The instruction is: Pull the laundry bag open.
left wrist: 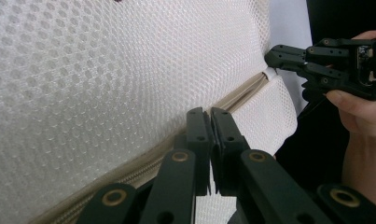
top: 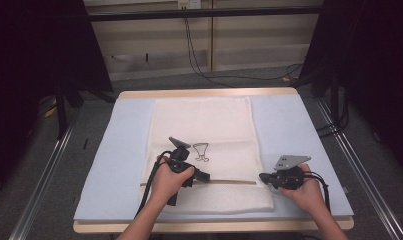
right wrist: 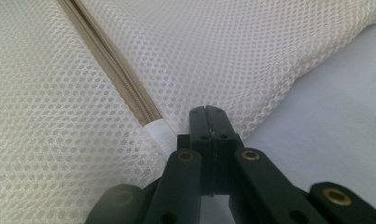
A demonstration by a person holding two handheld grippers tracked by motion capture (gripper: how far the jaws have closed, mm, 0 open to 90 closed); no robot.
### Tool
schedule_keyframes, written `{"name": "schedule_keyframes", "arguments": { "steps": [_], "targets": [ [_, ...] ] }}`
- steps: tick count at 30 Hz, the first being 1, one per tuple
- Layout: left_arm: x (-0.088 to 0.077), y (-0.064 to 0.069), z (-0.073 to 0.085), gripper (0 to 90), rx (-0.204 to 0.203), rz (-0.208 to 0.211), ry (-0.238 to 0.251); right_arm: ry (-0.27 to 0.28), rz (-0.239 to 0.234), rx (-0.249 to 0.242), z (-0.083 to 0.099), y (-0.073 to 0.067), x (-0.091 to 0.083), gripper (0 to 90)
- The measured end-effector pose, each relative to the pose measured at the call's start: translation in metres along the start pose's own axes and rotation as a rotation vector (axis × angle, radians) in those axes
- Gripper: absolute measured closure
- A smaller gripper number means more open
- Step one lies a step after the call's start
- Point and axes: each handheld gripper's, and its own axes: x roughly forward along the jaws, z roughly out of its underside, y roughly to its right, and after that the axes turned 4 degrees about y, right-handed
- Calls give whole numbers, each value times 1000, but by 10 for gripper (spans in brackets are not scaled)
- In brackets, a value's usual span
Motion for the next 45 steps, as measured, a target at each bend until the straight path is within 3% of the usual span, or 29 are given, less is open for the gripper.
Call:
{"name": "schedule_keyframes", "arguments": {
  "steps": [12,18,35,41,43,45],
  "targets": [
    [-7,-6,2,873,-3,-7,9,0,-1,-1,0,0,0,900],
    [-10,-8,3,873,-25,12,12,-1,0,-2,0,0,0,900],
    [-27,-21,6,873,-18,-22,35,-2,-6,-1,0,0,0,900],
    [-31,-24,8,873,-40,-7,45,-3,-2,-3,0,0,0,900],
    [-32,-24,8,873,-37,-29,46,-3,-2,-2,0,0,0,900],
    [-33,-26,8,873,-33,-14,42,-2,-1,-3,0,0,0,900]
  ]
}}
